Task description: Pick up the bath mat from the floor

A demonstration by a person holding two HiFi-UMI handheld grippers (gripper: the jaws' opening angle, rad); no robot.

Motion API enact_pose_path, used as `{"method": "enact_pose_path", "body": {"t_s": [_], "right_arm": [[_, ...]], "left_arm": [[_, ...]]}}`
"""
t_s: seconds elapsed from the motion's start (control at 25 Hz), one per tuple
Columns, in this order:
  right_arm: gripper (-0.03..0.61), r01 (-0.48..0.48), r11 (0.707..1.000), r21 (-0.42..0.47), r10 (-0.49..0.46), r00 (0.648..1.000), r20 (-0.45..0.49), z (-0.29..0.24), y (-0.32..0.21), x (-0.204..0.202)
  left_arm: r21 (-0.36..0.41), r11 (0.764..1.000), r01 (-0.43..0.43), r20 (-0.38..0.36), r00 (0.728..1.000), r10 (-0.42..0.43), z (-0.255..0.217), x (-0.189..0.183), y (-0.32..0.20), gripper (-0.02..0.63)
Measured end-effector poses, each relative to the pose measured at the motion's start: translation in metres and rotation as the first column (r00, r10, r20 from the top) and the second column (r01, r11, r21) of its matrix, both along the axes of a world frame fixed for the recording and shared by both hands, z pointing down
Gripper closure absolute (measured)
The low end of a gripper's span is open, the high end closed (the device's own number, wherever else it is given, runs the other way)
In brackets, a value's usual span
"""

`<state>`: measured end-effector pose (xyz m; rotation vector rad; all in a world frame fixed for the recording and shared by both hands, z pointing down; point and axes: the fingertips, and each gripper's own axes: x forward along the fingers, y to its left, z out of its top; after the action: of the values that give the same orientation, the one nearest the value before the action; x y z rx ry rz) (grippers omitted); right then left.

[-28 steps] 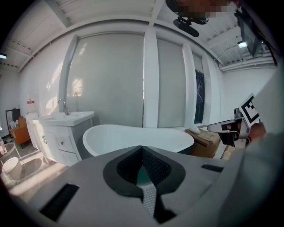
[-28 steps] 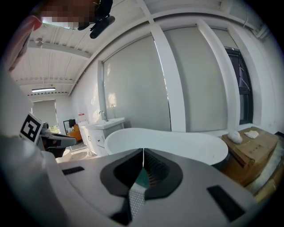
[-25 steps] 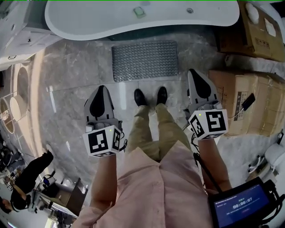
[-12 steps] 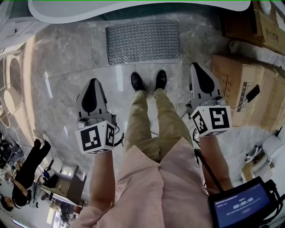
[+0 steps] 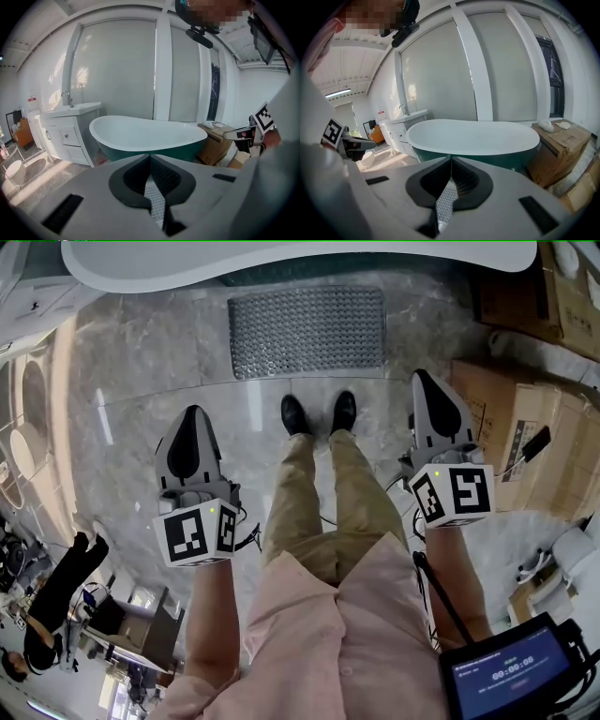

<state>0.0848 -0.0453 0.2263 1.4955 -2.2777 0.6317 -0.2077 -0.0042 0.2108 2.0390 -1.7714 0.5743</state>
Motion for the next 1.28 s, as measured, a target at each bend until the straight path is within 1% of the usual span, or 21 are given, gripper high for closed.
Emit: {"method": "enact_pose_path", "body": {"t_s": [0.36,0.92,1.28], "right_arm": [[0.560,-0.001,1.000,-0.003,0.001,1.000,0.000,0.020,-0.010,-0.001],[0.560,-0.011,1.000,-0.025,0.011,1.000,-0.002,0.064,-0.016,0.002],[0.560,-0.027,0.999,-0.018,0.027,1.000,-0.007,0.090,-0.014,0.009]], "left_arm": [[-0.014,1.000,-0.010,0.005,1.000,0.010,0.020,-0.007,-0.015,0.589],[-0.039,0.999,-0.017,0.016,1.000,0.018,0.061,-0.014,-0.017,0.589],[-0.025,0.999,-0.034,0.011,0.999,0.034,0.085,-0.010,-0.021,0.589]]}}
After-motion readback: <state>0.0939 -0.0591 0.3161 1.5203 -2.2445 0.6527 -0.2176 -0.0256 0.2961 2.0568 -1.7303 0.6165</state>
